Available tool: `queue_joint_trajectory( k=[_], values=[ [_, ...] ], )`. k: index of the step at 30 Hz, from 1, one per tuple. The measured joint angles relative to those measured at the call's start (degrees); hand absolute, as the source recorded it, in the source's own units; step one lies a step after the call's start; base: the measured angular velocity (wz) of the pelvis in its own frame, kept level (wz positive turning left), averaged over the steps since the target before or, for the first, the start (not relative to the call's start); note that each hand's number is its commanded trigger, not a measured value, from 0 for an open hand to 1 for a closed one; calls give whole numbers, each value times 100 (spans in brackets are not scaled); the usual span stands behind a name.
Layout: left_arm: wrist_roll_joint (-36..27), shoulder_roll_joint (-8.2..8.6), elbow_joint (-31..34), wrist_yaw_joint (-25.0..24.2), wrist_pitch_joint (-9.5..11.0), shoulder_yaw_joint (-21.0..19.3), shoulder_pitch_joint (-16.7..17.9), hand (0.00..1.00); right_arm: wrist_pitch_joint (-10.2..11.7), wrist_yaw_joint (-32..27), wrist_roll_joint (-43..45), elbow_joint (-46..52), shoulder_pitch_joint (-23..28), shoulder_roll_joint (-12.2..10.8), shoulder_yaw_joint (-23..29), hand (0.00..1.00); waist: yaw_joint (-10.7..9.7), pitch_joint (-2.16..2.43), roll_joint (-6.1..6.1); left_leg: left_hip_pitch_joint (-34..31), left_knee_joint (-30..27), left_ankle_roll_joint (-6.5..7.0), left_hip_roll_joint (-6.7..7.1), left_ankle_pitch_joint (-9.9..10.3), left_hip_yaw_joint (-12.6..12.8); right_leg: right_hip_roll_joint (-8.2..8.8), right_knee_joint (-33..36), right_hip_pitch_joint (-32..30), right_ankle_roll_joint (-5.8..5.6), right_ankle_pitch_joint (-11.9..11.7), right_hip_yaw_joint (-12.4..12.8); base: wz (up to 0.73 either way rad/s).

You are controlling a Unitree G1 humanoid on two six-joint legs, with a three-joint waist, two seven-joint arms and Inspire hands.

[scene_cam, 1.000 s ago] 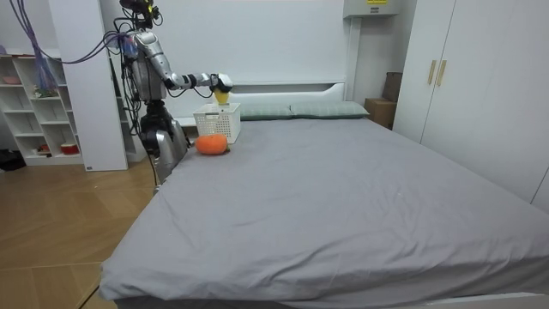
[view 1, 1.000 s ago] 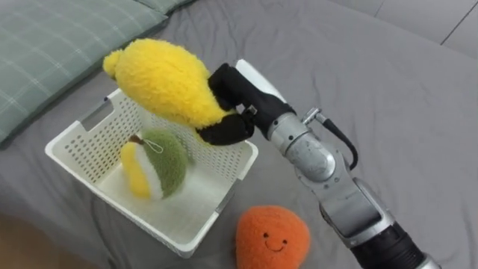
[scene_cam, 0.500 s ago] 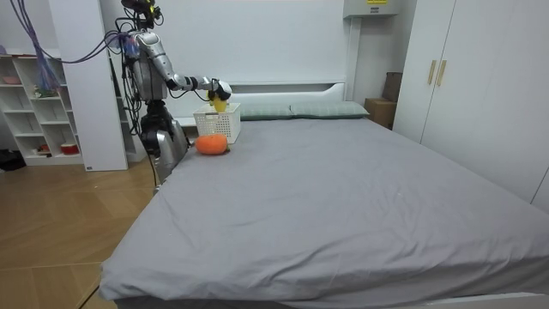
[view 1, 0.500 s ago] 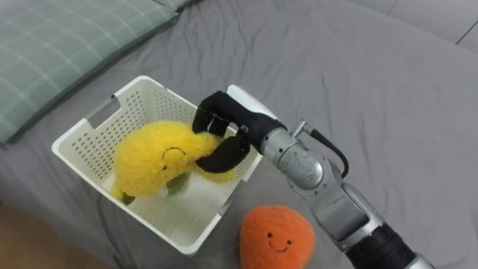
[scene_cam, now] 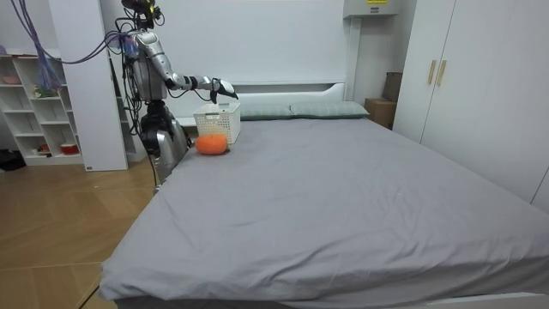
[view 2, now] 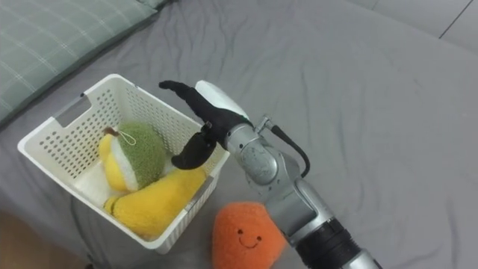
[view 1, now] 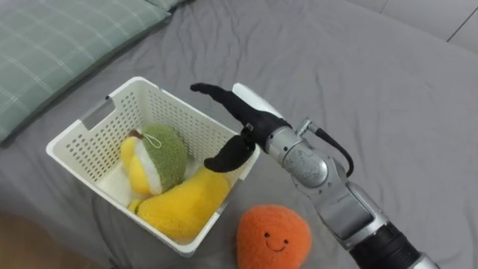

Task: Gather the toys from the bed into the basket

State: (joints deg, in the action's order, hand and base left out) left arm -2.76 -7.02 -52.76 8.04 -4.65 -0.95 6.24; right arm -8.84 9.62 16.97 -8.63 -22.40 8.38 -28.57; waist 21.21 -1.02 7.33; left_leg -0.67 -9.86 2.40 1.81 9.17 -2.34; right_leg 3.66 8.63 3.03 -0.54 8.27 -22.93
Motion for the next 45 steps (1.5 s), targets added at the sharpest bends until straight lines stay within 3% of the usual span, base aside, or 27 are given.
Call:
queue_joint_trajectory(
  k=[11, 15, 19, 24, 27, 30, 33, 39, 45],
  values=[
    [-18, -23, -2, 26, -2, -286, 30, 0, 27, -244, -622, -2, 63, 95, 507, 0, -194, -20, -24, 84, 22, 1, -8, 1, 62, 24, 1, 51, 0, 0, 95, -3],
    [-11, 24, 21, 27, -1, -289, 50, 0, 138, -376, -909, -76, 282, 118, 869, 0, -362, -58, -80, 123, 20, 4, -6, 5, 79, 27, 0, 89, 0, 0, 98, 0],
    [-30, 87, 20, 33, 51, -342, 144, 0, 201, -538, -1270, -166, 769, 189, 1414, 0, -535, -61, -139, 189, 30, 16, -13, 12, 199, 12, 12, 96, 0, 0, 223, -15],
    [-175, 82, 8, 178, 34, -334, 277, 0, 200, -579, -1343, -168, 1246, 424, 1543, 0, -822, -27, -212, 218, 55, 20, -41, 22, 354, 10, 35, 34, 3, -3, 410, -18],
    [-230, 77, -12, 184, -15, -331, 359, 0, 200, -596, -1332, -355, 1294, 518, 1548, 0, -988, 28, -299, 242, 65, 21, -53, 22, 431, -24, 102, -16, 5, -4, 509, -13],
    [-237, 74, -15, 184, -17, -326, 411, 0, 200, -640, -1348, -523, 1301, 519, 1545, 0, -1008, 40, -322, 277, 66, 21, -64, 22, 487, -37, 104, -11, 8, -6, 562, -9],
    [-282, 73, -14, 186, -36, -326, 440, 0, 196, -646, -1388, -627, 1445, 517, 1537, 0, -1029, 94, -342, 287, 67, 21, -79, 24, 525, -40, 111, 1, 13, -9, 557, -1],
    [-294, 85, -75, 258, -76, -313, 413, 0, 154, -371, -935, -1284, 1532, 498, 1322, 0, -1075, 98, -343, 282, 66, 19, -89, 25, 551, -49, 125, -14, 26, -16, 575, -1],
    [-296, 80, -78, 350, -132, -213, 343, 0, 110, -90, -788, -1357, 1587, 486, 1166, 0, -1102, 71, -289, 236, 67, 10, -99, 33, 556, -66, 112, -60, 26, -17, 593, 0]
  ],
)
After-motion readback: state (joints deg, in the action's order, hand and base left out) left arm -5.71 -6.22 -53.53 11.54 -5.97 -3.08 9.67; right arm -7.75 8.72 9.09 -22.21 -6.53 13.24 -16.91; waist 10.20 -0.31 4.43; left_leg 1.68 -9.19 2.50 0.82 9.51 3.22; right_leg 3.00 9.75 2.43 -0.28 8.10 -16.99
